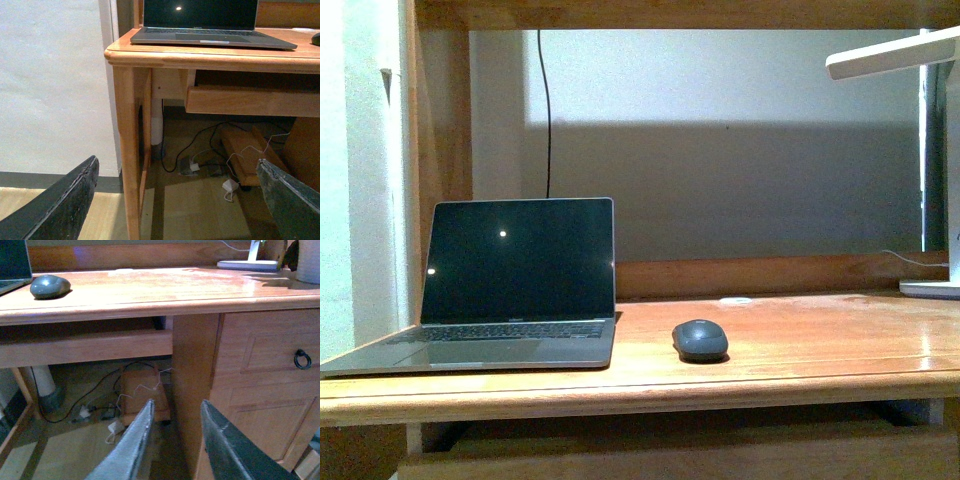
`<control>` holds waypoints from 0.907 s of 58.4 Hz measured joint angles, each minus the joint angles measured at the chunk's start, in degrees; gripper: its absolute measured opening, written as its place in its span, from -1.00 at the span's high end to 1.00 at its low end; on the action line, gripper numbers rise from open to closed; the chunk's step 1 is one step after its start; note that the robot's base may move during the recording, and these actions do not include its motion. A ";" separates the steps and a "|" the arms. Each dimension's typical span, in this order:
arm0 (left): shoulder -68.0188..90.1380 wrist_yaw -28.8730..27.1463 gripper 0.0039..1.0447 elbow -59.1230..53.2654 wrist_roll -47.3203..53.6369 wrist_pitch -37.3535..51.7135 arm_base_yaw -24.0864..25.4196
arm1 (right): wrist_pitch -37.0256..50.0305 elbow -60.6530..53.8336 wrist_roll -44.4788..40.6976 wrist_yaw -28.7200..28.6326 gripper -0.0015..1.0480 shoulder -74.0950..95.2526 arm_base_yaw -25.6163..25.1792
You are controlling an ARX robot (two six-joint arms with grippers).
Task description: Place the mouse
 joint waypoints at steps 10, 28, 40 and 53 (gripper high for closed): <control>0.00 0.02 -0.86 0.00 0.00 0.00 0.00 | -1.20 -1.40 -0.92 -6.25 0.95 -2.60 -6.64; 0.00 0.02 -0.86 0.00 0.00 0.00 0.00 | -2.29 -3.19 -0.90 -18.82 0.94 -5.66 -19.87; 0.00 0.02 -0.86 0.00 0.00 0.00 0.00 | -2.29 -4.72 -0.94 -19.63 0.94 -7.61 -20.55; 0.00 0.02 -0.86 0.00 0.00 0.00 0.00 | -2.29 -4.72 -0.98 -19.63 0.90 -7.63 -20.55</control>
